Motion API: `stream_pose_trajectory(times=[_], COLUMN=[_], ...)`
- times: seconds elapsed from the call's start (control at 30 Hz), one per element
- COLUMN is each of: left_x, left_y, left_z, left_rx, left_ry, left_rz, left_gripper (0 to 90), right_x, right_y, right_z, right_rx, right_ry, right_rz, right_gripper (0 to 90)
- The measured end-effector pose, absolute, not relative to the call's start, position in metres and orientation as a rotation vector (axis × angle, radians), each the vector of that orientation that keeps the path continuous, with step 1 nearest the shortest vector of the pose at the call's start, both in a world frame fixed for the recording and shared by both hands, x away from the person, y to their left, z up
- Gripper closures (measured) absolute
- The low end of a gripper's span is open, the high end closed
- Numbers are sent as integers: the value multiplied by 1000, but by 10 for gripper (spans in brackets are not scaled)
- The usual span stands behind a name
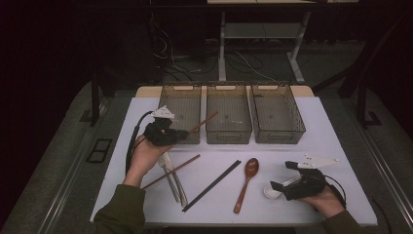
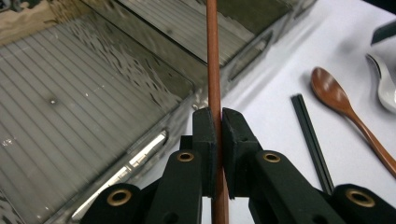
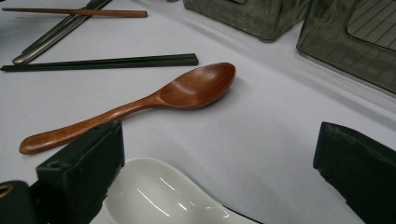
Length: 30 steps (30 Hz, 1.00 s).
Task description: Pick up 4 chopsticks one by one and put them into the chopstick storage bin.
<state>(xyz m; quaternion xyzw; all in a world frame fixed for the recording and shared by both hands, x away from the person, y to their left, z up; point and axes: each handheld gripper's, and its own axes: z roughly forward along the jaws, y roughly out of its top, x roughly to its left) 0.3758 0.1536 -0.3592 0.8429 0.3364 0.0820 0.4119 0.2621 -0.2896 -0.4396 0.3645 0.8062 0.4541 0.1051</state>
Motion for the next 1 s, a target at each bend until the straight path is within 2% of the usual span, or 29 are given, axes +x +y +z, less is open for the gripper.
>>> stream_pose_trajectory(times=[1.0], left_x=[449], left_y=[149], left_z=[-355], left_rx=[2121], left_ry=[968], left_rz=[357], left_gripper=[834], right_x=[262], right_y=[-291], right_z=[-439], right_rx=[1077], right_ry=[2374], right_rz=[1340], right_gripper=[18])
